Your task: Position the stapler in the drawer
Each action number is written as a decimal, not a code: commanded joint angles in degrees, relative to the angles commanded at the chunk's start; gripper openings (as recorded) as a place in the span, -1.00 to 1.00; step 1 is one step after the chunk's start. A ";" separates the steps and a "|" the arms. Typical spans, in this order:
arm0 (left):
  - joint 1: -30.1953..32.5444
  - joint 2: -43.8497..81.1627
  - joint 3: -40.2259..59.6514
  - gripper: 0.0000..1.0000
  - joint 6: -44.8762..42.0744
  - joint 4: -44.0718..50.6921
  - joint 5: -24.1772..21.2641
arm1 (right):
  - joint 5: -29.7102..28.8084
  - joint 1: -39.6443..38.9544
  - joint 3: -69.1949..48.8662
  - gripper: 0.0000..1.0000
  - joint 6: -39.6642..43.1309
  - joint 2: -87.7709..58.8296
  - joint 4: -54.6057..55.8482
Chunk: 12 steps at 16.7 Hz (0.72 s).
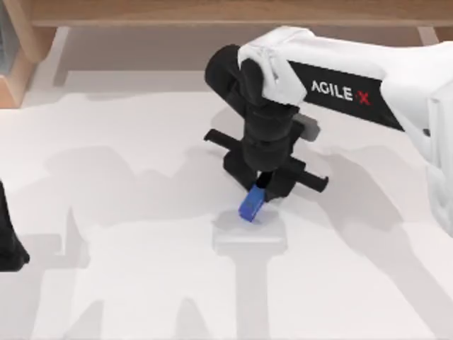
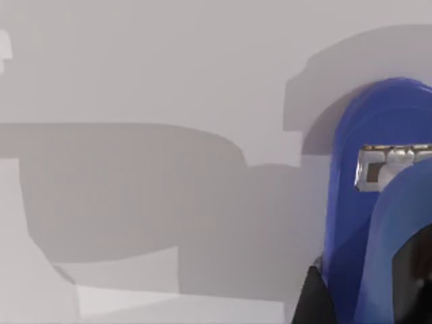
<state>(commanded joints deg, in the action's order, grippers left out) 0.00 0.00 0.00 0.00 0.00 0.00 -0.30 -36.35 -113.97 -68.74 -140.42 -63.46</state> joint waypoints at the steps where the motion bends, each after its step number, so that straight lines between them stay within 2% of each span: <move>1: 0.00 0.00 0.00 1.00 0.00 0.00 0.00 | 0.00 0.00 0.00 -1.00 0.00 0.00 0.00; 7: 0.00 0.00 0.00 1.00 0.00 0.00 0.00 | -0.11 0.14 -0.13 -1.00 0.07 0.22 -0.33; 12: 0.00 0.00 0.00 1.00 0.00 0.00 0.00 | -0.09 0.16 -4.04 -1.00 0.10 1.45 -5.71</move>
<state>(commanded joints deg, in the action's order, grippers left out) 0.00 0.00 0.00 0.00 0.00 0.00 -0.40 -36.19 -118.01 -68.64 -138.97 -69.17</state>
